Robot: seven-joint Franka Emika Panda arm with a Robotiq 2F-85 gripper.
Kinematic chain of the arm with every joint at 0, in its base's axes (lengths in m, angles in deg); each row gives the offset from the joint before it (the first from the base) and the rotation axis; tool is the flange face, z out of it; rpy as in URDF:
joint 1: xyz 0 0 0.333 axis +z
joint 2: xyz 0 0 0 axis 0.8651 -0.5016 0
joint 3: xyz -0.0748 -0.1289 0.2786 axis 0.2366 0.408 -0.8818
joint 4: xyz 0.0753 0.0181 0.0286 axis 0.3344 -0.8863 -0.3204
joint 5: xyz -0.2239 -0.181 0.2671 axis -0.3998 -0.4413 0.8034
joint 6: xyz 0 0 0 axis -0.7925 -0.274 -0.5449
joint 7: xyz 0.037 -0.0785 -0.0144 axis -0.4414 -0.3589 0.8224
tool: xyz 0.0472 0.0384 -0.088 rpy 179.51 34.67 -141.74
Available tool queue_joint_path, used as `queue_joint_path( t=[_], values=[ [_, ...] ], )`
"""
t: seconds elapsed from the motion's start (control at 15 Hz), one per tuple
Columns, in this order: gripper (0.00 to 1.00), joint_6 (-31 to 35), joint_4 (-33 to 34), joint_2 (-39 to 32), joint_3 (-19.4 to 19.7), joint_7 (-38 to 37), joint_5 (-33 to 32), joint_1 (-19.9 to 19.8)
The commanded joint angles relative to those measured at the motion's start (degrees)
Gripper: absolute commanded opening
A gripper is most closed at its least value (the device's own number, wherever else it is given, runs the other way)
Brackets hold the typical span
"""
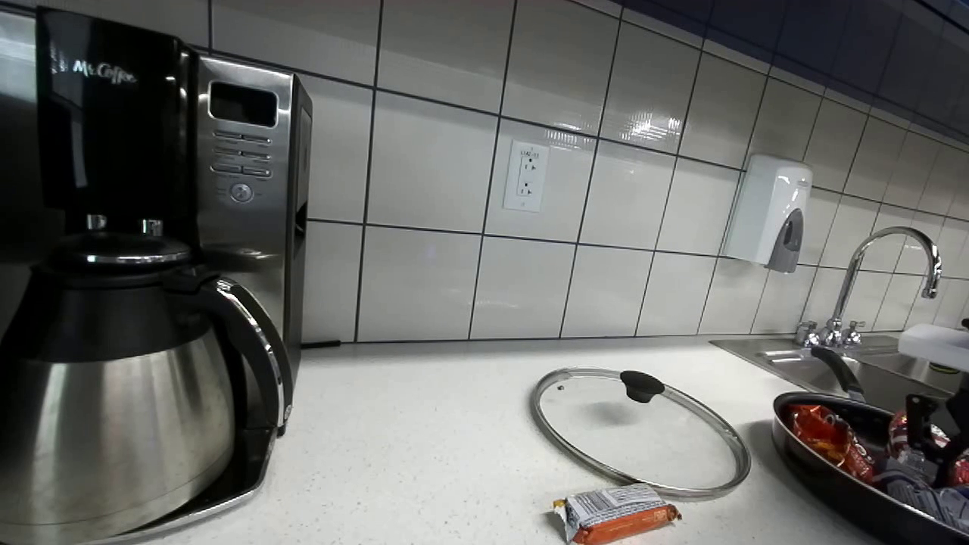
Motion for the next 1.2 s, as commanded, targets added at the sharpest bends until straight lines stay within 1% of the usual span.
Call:
queue_joint_path(
  t=[0.0, 0.07, 0.13, 0.4, 0.67, 0.93, 1.13],
  values=[
    [0.94, -1.31, -2.23, 5.24, 0.06, -2.48, -3.51, 0.32],
    [0.99, -1.62, -2.47, 6.21, -0.13, -2.93, -4.52, 0.11],
    [1.00, -1.90, -2.68, 7.13, -0.37, -3.25, -5.28, -0.13],
    [1.00, -3.05, -2.83, 10.36, -1.88, -3.49, -7.02, -0.74],
    [1.00, -4.67, -1.54, 12.39, -4.36, -2.71, -6.58, -0.43],
    [1.00, -6.88, 1.21, 13.15, -7.30, -2.01, -6.71, -0.05],
    [1.00, -8.93, 4.36, 12.29, -9.07, -1.34, -6.81, 0.60]
  ],
)
